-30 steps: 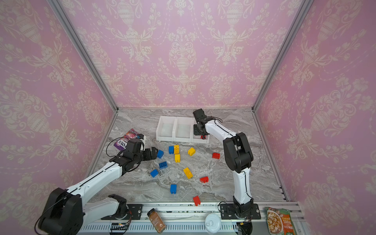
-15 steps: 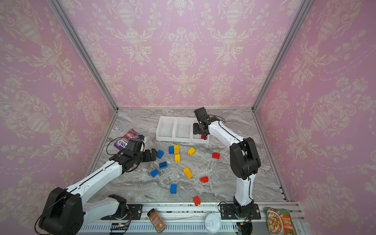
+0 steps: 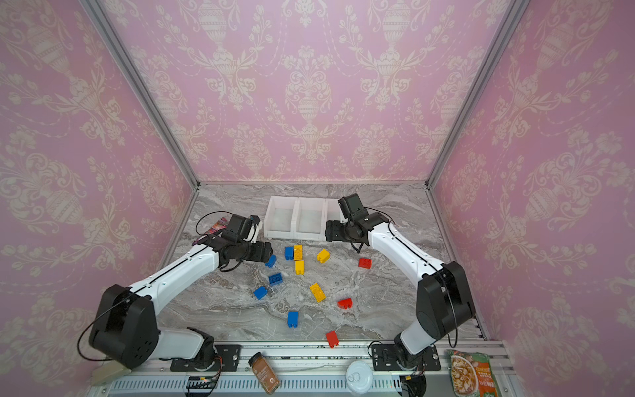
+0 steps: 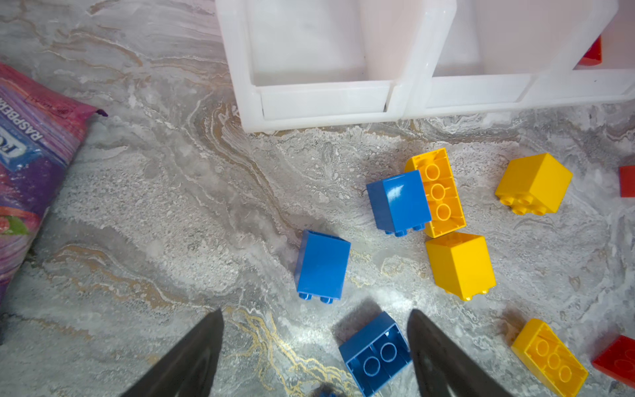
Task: Sort the legos into containers by color
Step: Place the lego in the container, then pick up the lego from the center of the table.
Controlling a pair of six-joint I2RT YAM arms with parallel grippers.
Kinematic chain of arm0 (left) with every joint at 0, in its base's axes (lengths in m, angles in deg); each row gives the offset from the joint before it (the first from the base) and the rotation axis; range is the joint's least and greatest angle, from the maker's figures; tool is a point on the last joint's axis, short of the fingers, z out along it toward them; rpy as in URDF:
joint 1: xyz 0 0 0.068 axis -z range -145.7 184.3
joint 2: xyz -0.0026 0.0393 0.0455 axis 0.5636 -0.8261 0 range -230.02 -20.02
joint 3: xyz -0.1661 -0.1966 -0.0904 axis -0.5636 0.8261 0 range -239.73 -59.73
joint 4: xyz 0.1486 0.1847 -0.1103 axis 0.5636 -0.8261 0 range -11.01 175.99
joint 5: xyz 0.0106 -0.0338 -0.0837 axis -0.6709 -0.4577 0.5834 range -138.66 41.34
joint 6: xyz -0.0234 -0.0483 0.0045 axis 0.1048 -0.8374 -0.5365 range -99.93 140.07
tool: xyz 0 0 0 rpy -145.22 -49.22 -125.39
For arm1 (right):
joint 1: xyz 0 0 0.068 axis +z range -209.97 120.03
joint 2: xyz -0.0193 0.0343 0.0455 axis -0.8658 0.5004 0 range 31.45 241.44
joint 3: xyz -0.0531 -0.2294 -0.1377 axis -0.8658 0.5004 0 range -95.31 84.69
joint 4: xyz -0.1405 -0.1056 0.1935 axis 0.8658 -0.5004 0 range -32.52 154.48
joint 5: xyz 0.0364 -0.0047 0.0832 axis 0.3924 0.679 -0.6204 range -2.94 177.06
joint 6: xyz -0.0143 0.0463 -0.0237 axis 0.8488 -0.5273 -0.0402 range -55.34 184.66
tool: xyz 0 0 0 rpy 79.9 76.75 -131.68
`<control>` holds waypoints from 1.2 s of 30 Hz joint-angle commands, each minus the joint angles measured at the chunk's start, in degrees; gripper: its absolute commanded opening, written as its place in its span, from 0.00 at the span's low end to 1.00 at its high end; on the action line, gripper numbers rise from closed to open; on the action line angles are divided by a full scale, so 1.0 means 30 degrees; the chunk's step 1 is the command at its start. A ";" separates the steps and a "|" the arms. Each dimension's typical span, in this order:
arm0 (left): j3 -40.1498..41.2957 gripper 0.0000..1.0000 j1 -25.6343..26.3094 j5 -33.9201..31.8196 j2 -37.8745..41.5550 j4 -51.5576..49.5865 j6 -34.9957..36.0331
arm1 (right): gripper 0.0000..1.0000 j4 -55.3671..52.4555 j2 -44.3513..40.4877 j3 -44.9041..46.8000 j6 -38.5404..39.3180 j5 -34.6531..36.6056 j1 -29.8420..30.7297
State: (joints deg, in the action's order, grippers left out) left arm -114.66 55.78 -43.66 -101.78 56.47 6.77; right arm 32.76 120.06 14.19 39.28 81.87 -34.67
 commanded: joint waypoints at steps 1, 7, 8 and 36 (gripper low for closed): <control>-0.1076 0.81 0.0361 0.0581 -0.1119 -0.2009 0.1328 | 0.85 -0.0074 -0.1567 0.0881 -0.0736 -0.0936 0.0253; -0.2511 0.74 0.0908 0.0330 -0.3263 -0.3012 0.1984 | 0.88 -0.0549 -0.3230 0.2935 -0.0715 -0.0877 0.0431; -0.2618 0.74 0.0996 0.0229 -0.3521 -0.3025 0.2015 | 0.89 -0.0680 -0.3421 0.3119 -0.0651 -0.0838 0.0433; -0.2902 0.54 0.1481 -0.1650 -0.6031 -0.1838 0.1924 | 0.94 -0.0668 -0.4082 0.3778 -0.0586 -0.0657 0.0383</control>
State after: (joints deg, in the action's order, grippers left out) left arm -123.23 59.73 -46.72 -119.26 50.59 11.71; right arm 30.99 109.18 24.55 37.66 79.80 -33.58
